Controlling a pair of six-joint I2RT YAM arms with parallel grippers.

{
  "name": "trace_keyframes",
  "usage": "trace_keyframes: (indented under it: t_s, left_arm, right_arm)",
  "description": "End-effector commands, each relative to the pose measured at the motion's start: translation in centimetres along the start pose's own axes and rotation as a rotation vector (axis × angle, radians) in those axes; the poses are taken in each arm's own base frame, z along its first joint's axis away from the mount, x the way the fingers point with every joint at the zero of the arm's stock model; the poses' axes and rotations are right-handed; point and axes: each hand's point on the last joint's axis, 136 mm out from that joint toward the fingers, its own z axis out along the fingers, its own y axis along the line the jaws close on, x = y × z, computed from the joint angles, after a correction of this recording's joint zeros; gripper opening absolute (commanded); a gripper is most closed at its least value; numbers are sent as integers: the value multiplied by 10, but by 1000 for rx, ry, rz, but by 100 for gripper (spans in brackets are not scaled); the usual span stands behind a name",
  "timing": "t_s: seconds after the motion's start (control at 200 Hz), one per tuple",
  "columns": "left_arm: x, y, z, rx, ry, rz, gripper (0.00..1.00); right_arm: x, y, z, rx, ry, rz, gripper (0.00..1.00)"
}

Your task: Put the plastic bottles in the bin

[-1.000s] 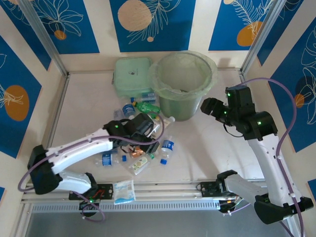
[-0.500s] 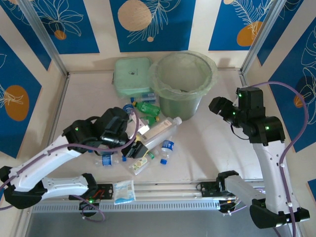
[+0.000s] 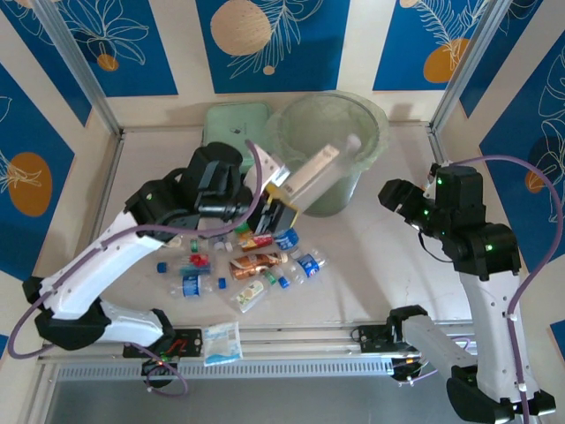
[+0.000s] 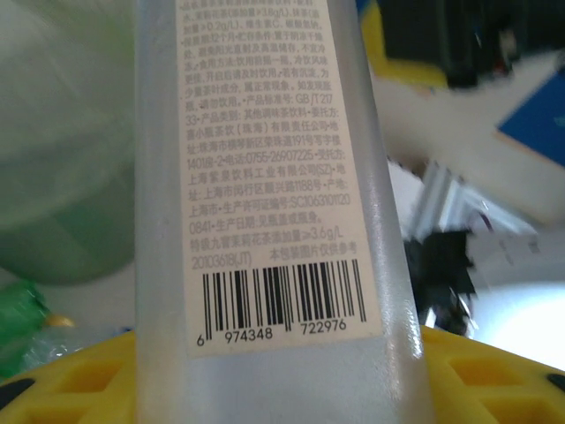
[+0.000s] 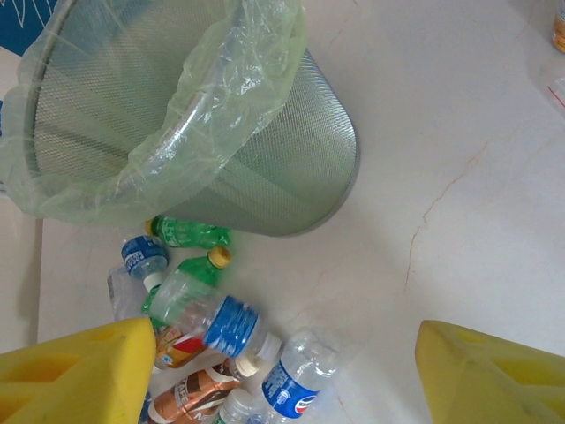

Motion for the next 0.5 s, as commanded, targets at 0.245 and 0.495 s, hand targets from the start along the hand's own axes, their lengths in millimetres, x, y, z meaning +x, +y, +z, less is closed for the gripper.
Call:
trace_keyframes:
  t_s: [0.245, 0.495]
  left_arm:
    - [-85, 87, 64, -345, -90, -3, 47]
    - [-78, 130, 102, -428, -51, -40, 48]
  right_arm:
    - [9, 1, 3, -29, 34, -2, 78]
    - [18, -2, 7, -33, 54, 13, 78]
